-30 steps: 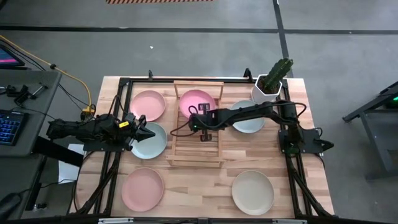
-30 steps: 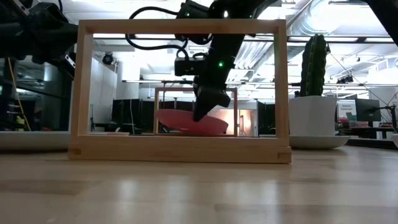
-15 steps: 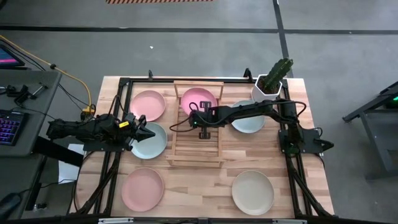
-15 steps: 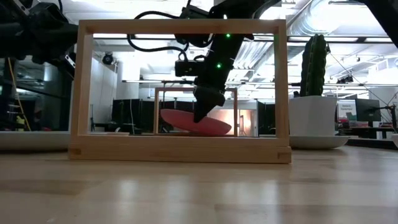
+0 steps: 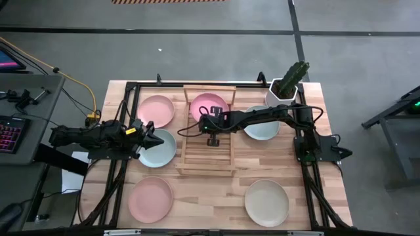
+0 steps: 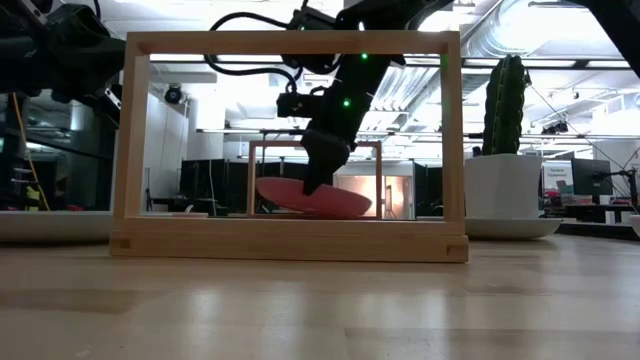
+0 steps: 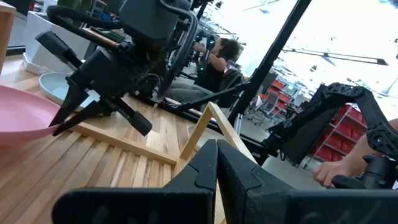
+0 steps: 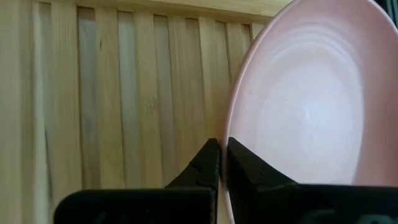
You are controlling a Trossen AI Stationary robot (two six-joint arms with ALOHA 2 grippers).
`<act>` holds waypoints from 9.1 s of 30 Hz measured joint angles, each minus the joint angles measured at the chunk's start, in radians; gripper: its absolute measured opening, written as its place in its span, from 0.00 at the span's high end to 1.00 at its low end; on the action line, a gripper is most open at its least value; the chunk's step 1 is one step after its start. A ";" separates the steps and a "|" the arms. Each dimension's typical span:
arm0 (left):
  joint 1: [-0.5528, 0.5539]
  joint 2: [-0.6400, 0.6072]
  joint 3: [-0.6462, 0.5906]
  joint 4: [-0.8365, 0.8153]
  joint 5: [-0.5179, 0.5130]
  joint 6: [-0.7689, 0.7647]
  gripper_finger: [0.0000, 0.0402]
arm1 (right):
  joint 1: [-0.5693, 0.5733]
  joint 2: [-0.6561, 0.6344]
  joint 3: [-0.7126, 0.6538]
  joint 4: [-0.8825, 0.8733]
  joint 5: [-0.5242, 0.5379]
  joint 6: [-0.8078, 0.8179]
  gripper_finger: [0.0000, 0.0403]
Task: Place and stack plates onto a shelf
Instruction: Put the pink plate on the shelf, then put the left blue plate on the shelf, then stack the top light pink plate on top of the pink plate on the shelf
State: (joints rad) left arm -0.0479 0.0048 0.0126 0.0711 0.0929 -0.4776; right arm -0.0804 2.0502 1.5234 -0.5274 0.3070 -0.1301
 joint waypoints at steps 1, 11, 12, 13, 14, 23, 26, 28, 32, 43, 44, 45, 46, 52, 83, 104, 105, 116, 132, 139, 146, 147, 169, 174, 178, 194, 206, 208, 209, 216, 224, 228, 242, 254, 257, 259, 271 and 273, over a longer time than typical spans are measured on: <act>0.000 0.000 0.000 0.000 0.000 0.000 1.00 | -0.003 0.000 0.000 0.000 -0.009 0.005 1.00; 0.000 0.000 0.000 0.000 0.000 0.000 1.00 | -0.023 0.000 0.000 0.013 -0.029 0.044 0.73; 0.000 0.000 0.000 0.000 0.000 0.000 1.00 | -0.024 0.000 0.000 0.022 -0.029 0.045 0.70; 0.000 0.000 0.000 0.000 0.000 0.000 1.00 | -0.024 0.000 0.000 0.032 -0.029 0.044 0.68; 0.000 0.000 0.000 0.000 0.000 0.000 1.00 | -0.024 0.000 0.000 0.041 -0.029 0.043 0.65; 0.000 0.000 0.000 0.000 0.000 0.000 1.00 | -0.024 -0.022 -0.001 -0.012 -0.158 0.043 0.57; 0.000 0.000 0.000 0.000 0.000 0.000 1.00 | -0.024 -0.054 -0.001 -0.117 -0.257 0.044 0.57; 0.000 0.000 0.000 0.000 0.000 0.000 1.00 | -0.016 -0.086 -0.001 -0.199 -0.278 0.051 0.57; 0.000 0.000 0.000 0.000 0.000 0.000 1.00 | 0.006 -0.166 -0.001 -0.312 -0.282 0.061 0.57; 0.000 0.000 0.000 0.000 -0.002 0.000 1.00 | 0.045 -0.433 -0.114 -0.308 -0.245 0.144 0.57; 0.000 0.000 0.000 0.000 -0.002 0.000 1.00 | 0.047 -0.477 -0.167 -0.280 -0.244 0.176 0.57; 0.000 0.000 0.000 0.000 -0.002 -0.001 1.00 | 0.049 -0.522 -0.222 -0.254 -0.242 0.216 0.57; 0.000 0.000 0.000 0.000 -0.002 0.000 1.00 | 0.051 -0.573 -0.282 -0.225 -0.237 0.262 0.57; 0.000 0.000 0.000 0.000 -0.002 0.000 1.00 | 0.103 -0.862 -0.584 0.029 -0.229 0.560 0.57; 0.000 0.043 0.016 0.272 -0.442 -0.376 0.97 | 0.166 -1.115 -0.785 0.488 -0.127 0.867 0.57; 0.201 0.986 0.844 -0.748 -0.061 -0.074 0.49 | -0.140 -1.268 -0.784 -0.039 -0.288 0.645 0.57; 0.208 1.031 0.873 -0.783 -0.023 -0.044 0.49 | -0.161 -1.276 -0.784 -0.050 -0.307 0.614 0.57; 0.189 1.371 1.000 -0.947 0.103 0.542 0.49 | -0.300 -1.285 -0.784 -0.125 -0.481 0.383 0.57; 0.299 1.591 1.001 -1.030 -0.062 1.207 0.49 | -0.307 -1.285 -0.784 -0.124 -0.466 0.444 0.57; 0.337 1.653 0.989 -1.037 -0.026 1.310 0.49 | -0.307 -1.285 -0.784 -0.121 -0.466 0.444 0.57; 0.335 1.708 0.987 -1.035 -0.024 1.323 0.49 | -0.307 -1.285 -0.784 -0.119 -0.466 0.464 0.57; 0.336 1.712 0.987 -1.035 -0.024 1.326 0.49 | -0.307 -1.285 -0.784 -0.119 -0.466 0.466 0.57; 0.336 1.731 0.987 -1.012 -0.021 1.141 0.98 | -0.305 -1.285 -0.784 -0.119 -0.466 0.471 0.57; 0.341 1.732 1.012 -1.060 -0.025 1.111 0.99 | -0.305 -1.284 -0.784 -0.119 -0.466 0.471 0.57; 0.368 1.708 1.034 -1.078 -0.020 1.052 0.99 | -0.305 -1.285 -0.784 -0.119 -0.466 0.473 0.57; 0.480 1.396 1.193 -1.220 -0.181 0.687 1.00 | -0.305 -1.284 -0.784 -0.113 -0.467 0.497 0.57; 0.314 1.474 1.213 -0.936 -0.097 0.172 1.00 | -0.305 -1.285 -0.784 -0.057 -0.467 0.515 0.57; 0.282 1.524 1.213 -0.891 -0.096 0.123 1.00 | -0.305 -1.285 -0.784 -0.055 -0.467 0.515 0.57; 0.267 1.550 1.213 -0.876 -0.094 0.097 1.00 | -0.305 -1.285 -0.784 -0.055 -0.467 0.515 0.57; 0.203 1.692 1.213 -0.805 -0.053 -0.113 1.00 | -0.305 -1.285 -0.784 -0.051 -0.466 0.523 0.57; 0.158 1.739 1.212 -0.752 -0.045 -0.241 1.00 | -0.305 -1.285 -0.784 -0.051 -0.466 0.523 0.57; 0.149 1.739 1.212 -0.753 -0.058 -0.255 0.99 | -0.305 -1.284 -0.784 -0.051 -0.464 0.523 0.57; 0.150 1.746 1.212 -0.753 -0.090 -0.245 0.99 | -0.305 -1.284 -0.785 -0.052 -0.434 0.523 0.57; 0.142 1.782 1.211 -0.777 -0.120 -0.251 0.82 | -0.305 -1.284 -0.785 -0.053 -0.432 0.535 0.57; 0.142 1.779 1.211 -0.779 -0.128 -0.251 0.78 | -0.305 -1.284 -0.785 -0.052 -0.432 0.541 0.57; 0.144 1.767 1.211 -0.779 -0.128 -0.250 0.76 | -0.305 -1.285 -0.785 -0.052 -0.432 0.542 0.57; 0.185 1.425 1.211 -0.691 -0.343 -0.088 0.73 | -0.305 -1.284 -0.785 -0.017 -0.437 0.603 0.57; 0.185 1.351 1.182 -0.589 -0.376 -0.022 0.73 | -0.305 -1.284 -0.785 0.000 -0.444 0.605 0.57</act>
State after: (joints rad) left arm 0.1375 1.3561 1.1948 -0.5177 -0.2826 -0.4991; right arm -0.3855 0.7658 0.7387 -0.5271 -0.1367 0.4747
